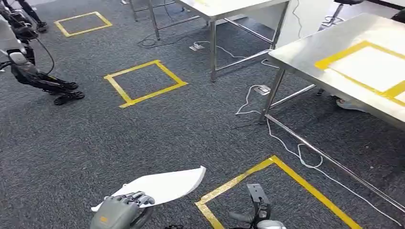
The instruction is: Take the parts from the cabinet and place them on the table.
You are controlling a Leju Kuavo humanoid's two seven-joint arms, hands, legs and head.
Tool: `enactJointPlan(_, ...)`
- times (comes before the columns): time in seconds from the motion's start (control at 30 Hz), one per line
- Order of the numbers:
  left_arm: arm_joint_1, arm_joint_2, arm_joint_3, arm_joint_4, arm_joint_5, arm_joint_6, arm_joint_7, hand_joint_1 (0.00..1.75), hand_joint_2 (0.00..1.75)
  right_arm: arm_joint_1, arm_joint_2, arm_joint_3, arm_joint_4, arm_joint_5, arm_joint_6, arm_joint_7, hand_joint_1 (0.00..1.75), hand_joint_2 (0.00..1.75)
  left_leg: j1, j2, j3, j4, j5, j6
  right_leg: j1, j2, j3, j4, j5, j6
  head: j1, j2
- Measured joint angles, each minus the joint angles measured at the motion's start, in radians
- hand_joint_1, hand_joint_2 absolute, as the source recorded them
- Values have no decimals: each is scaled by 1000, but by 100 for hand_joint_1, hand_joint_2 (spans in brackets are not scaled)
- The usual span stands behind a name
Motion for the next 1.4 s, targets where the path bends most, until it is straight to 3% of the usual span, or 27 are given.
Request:
enactJointPlan(0.03,0,2,0,0,3,-2,2,175,175,0,0,0,0,0,-5,2,0,175,3,-1,18,-40,33,-1,-2,13,1,0,0,1,0,0)
enactJointPlan(0.1,0,4,0,0,6,-5,2,175,175,-1,1,0,0,-3,-8,3,0,175,13,-22,103,-196,112,-8,-9,38,5,2,-3,11,0,0)
enactJointPlan(0.13,0,4,-1,0,6,-5,2,175,175,-1,1,0,0,-3,-8,3,0,175,25,-69,143,-262,126,-18,-9,50,3,5,-5,19,-1,0)
enactJointPlan(0.17,-1,4,-2,0,6,-5,2,175,175,-2,1,0,0,-3,-9,3,0,175,27,-89,155,-298,112,-10,-7,62,-5,21,-13,27,-5,0)
enactJointPlan(0.3,-10,3,-7,0,7,-5,2,175,175,-1,-1,0,0,-3,-11,4,0,175,21,-51,158,-295,114,24,-17,84,-15,8,-10,51,-4,0)
enactJointPlan(0.33,-11,4,-9,0,7,-5,2,175,175,-2,-1,0,1,-3,-11,5,0,175,20,-44,160,-295,112,31,-12,27,-23,32,-27,53,3,0)
enactJointPlan(0.37,-10,4,-10,0,7,-5,2,175,175,-2,0,0,0,-3,-11,5,0,175,19,-36,161,-295,110,36,-12,-8,-49,90,-66,57,11,0)
enactJointPlan(0.43,-11,4,-10,0,7,-5,2,175,175,-2,0,0,1,-3,-11,5,0,175,16,-13,162,-294,108,40,-13,-25,-129,255,-144,61,10,0)
enactJointPlan(0.47,-11,4,-10,0,7,-6,2,175,175,-2,0,0,1,-3,-11,5,0,175,14,0,163,-294,107,41,-13,-26,-161,316,-162,63,10,0)
enactJointPlan(0.5,-11,4,-10,0,7,-6,2,175,175,-2,-1,0,1,-3,-11,5,0,175,14,10,164,-294,106,41,-13,-26,-168,326,-155,63,11,0)
enactJointPlan(0.53,-11,4,-10,0,7,-8,2,175,175,-2,-1,0,1,-3,-11,5,0,175,13,20,167,-294,105,40,-13,-28,-151,290,-124,62,11,0)
enactJointPlan(0.6,-11,4,-10,0,7,-8,2,175,175,-2,-1,0,1,-3,-11,5,0,175,12,37,178,-294,99,36,-12,-46,-62,119,-34,56,11,0)
enactJointPlan(0.63,-11,4,-10,0,7,-8,2,175,175,-2,-1,0,1,-3,-11,5,0,175,10,45,185,-294,95,30,-10,-89,-13,30,-4,53,11,0)
enactJointPlan(0.67,-11,4,-10,0,7,-8,2,175,175,-3,0,0,1,-3,-11,5,0,175,3,50,186,-292,92,25,-4,-102,-12,19,-12,49,11,0)
enactJointPlan(0.8,-12,5,-10,0,8,-8,2,175,175,-3,0,0,1,-3,-11,5,0,175,7,77,191,-299,95,2,-2,-56,-18,15,0,24,11,0)
enactJointPlan(0.83,-13,6,-10,0,8,-8,2,175,175,-2,2,0,1,-3,-11,5,0,175,11,50,188,-288,81,-5,-8,-48,-15,11,6,17,9,0)
enactJointPlan(0.9,-11,7,-10,0,7,-8,2,175,175,-3,2,0,1,-3,-11,5,0,175,10,6,136,-176,10,-8,-10,-32,-17,11,9,8,5,0)
enactJointPlan(0.97,-12,8,-10,1,8,-8,2,175,175,-2,2,0,1,-3,-11,5,0,175,9,-2,54,-17,-51,-10,-9,-10,-20,11,10,6,3,0)
enactJointPlan(1.0,-12,9,-10,1,12,-8,2,175,175,-2,2,0,1,-6,-11,5,0,175,9,-3,35,11,-50,-10,-9,2,-21,11,11,6,3,0)
enactJointPlan(1.03,-12,9,-10,1,20,-10,2,175,175,-2,2,0,1,-10,-11,5,0,175,9,-3,42,-9,-23,-8,-9,14,-21,11,11,6,3,0)
enactJointPlan(1.1,-12,9,-10,1,29,-11,2,175,175,-3,2,0,1,-17,-11,5,0,175,11,-13,107,-143,63,-4,-11,40,-19,11,12,9,3,0)
enactJointPlan(1.13,-12,9,-10,2,32,-14,2,175,175,-3,2,0,1,-18,-10,5,0,175,14,-43,152,-230,98,-4,-13,52,-19,11,13,14,3,0)
enactJointPlan(1.17,-11,9,-10,2,34,-15,0,175,175,-4,2,1,0,-19,-6,6,0,175,16,-94,178,-289,99,-2,-6,63,-24,17,11,22,2,0)
enactJointPlan(1.3,-17,8,-10,2,44,-20,-14,175,175,-3,0,7,-2,-16,22,-5,0,175,15,-57,183,-298,92,20,-13,101,-40,7,14,45,4,0)
enactJointPlan(1.33,-18,6,-10,2,44,-21,-17,175,175,-3,-2,10,-3,-15,31,-6,0,175,19,-43,187,-303,90,27,-11,76,-39,18,8,48,3,0)
enactJointPlan(1.37,-17,5,-10,2,44,-22,-17,175,175,-4,-2,11,-5,-15,32,-9,0,175,19,-37,193,-303,84,37,-8,21,-58,59,-13,53,14,0)
enactJointPlan(1.4,-15,5,-9,2,46,-23,-17,175,175,-4,-2,14,-7,-15,36,-10,0,175,18,-26,197,-303,76,40,-9,-6,-93,126,-45,57,15,0)
